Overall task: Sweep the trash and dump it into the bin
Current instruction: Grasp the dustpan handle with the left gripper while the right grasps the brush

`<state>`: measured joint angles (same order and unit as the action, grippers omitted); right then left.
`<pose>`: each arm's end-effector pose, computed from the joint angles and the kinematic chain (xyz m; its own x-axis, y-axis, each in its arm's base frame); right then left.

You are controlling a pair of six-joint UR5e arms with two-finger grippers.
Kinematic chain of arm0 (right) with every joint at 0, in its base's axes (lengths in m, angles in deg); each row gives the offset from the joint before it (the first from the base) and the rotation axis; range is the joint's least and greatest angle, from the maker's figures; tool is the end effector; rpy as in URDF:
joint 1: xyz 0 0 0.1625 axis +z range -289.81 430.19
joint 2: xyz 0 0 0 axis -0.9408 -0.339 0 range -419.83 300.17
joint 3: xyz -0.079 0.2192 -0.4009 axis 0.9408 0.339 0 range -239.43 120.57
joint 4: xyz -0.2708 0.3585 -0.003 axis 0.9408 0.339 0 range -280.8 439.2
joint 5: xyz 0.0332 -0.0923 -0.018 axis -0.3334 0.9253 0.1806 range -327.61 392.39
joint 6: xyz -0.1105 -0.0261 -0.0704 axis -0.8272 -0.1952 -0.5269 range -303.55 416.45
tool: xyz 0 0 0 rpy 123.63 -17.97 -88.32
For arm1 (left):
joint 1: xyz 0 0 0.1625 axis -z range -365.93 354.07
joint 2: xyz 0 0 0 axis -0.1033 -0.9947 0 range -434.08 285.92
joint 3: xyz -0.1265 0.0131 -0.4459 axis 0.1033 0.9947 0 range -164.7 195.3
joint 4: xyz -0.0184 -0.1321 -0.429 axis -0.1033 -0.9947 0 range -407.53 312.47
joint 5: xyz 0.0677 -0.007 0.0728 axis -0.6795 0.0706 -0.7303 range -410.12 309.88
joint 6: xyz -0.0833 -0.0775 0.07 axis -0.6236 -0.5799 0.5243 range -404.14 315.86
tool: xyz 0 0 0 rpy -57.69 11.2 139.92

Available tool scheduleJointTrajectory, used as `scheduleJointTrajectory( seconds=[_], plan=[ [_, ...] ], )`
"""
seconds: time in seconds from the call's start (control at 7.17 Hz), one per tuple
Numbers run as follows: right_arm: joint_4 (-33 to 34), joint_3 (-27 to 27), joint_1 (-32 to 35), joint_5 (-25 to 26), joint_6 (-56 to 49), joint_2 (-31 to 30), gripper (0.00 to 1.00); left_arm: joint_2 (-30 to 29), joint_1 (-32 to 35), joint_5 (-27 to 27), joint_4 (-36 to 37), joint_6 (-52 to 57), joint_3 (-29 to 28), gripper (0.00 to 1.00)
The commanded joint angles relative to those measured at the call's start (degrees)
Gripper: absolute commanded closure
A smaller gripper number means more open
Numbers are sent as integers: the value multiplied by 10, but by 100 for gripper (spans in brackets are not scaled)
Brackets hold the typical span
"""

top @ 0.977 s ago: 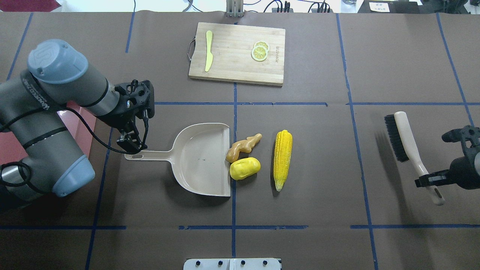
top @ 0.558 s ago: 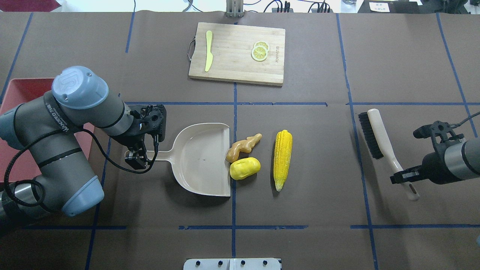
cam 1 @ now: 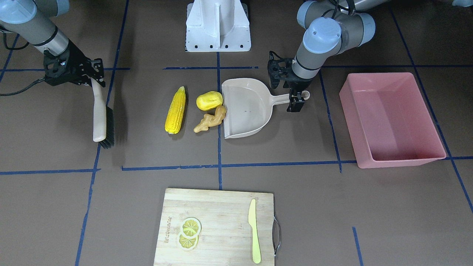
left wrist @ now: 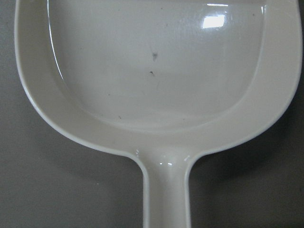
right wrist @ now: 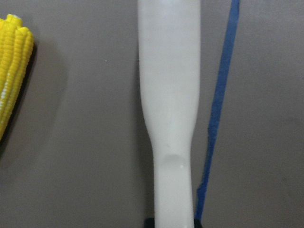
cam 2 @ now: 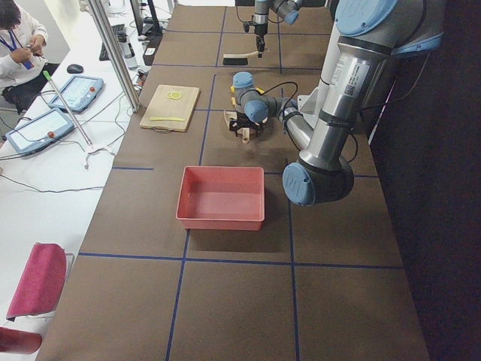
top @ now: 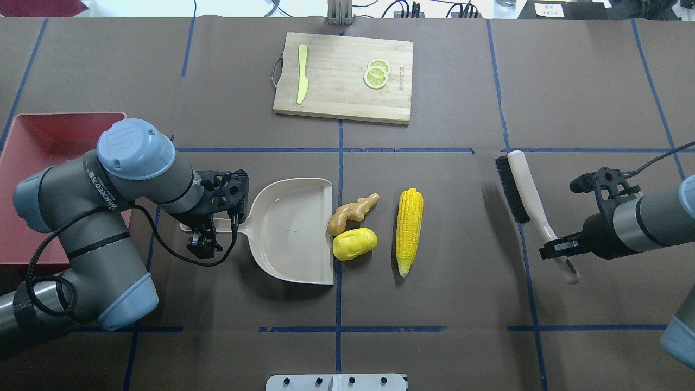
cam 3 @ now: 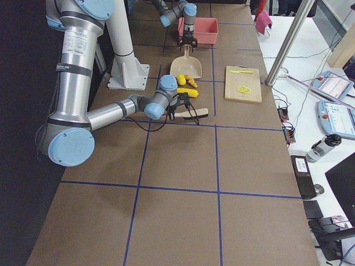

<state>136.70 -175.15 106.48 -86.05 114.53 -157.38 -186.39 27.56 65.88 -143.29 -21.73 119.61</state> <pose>-0.3624 -0.3526 0.4857 0.5519 -0.1715 0.8161 0.0804 0.9850 0.1526 0.5216 -0.4348 0.3571 -0.0042 0.9991 -0.0424 -0.6645 0.0289 0.7467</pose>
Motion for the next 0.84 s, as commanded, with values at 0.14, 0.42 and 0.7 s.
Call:
scheduleJointTrajectory(
  seconds=[0.14,0.42,0.7],
  plan=[
    [1,-11,-48,39,57,13,99,-2,-3,-2,1,0,-10,15],
    [1,-14,-61,39,78,14,99,-2,-3,-3,1,0,-8,45],
    [1,-14,-73,48,85,20,99,-5,-5,-77,0,3,-2,72]
  ],
)
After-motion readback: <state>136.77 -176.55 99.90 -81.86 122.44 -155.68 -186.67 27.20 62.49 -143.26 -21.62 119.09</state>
